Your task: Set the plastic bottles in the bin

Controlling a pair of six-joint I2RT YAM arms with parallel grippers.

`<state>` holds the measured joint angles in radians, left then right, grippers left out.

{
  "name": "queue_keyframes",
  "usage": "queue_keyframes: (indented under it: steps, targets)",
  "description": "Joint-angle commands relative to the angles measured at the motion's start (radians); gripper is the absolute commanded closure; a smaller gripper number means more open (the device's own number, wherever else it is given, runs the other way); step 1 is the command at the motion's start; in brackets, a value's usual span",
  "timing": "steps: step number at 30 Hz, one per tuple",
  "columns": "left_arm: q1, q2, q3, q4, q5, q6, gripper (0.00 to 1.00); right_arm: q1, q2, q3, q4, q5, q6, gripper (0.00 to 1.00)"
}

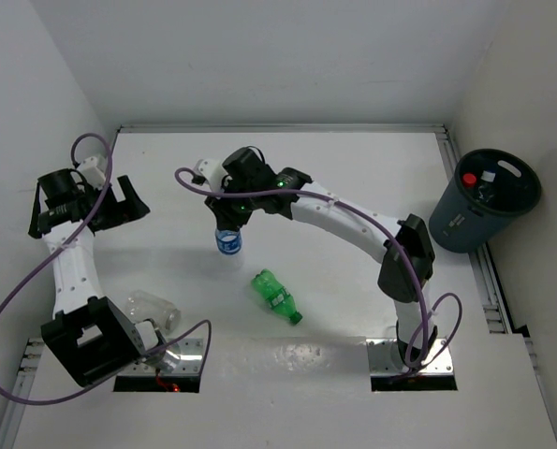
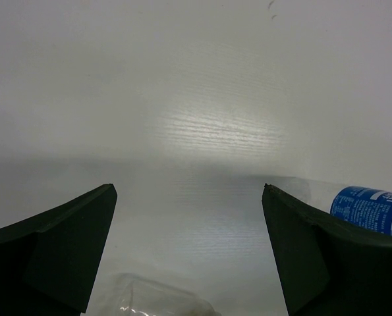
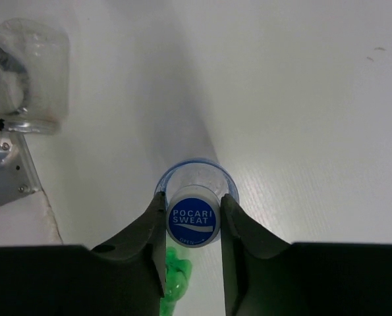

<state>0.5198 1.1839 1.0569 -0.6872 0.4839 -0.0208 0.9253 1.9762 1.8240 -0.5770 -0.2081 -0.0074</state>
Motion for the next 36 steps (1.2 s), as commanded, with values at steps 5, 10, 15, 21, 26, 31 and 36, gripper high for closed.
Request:
queue_keyframes:
  steps: [5,10,15,21,26,31,36]
  targets:
    - [0.022,0.003,-0.003,0.008,0.051,0.039,0.00,-0.049,-0.138,-0.020,0.005,0.029,-0.065,0.95]
    - [0.008,0.045,0.006,0.020,0.111,0.061,0.00,-0.267,-0.364,-0.054,-0.024,0.094,-0.094,1.00]
    - [-0.087,0.065,0.006,0.064,0.120,0.048,0.02,-0.577,-0.606,-0.046,-0.035,0.119,-0.108,1.00]
    - [-0.217,0.109,0.031,0.113,0.098,0.013,0.02,-0.958,-0.773,-0.063,-0.087,0.160,-0.203,1.00]
    - [-0.273,0.129,0.041,0.135,0.078,-0.017,0.02,-1.085,-0.768,-0.026,-0.228,0.225,-0.309,1.00]
    - [-0.303,0.140,0.051,0.135,0.068,-0.028,0.02,-1.221,-0.778,-0.087,-0.207,0.277,-0.333,1.00]
    - [-0.303,0.140,0.060,0.135,0.068,-0.019,0.02,-1.318,-0.789,-0.201,-0.141,0.271,-0.347,1.00]
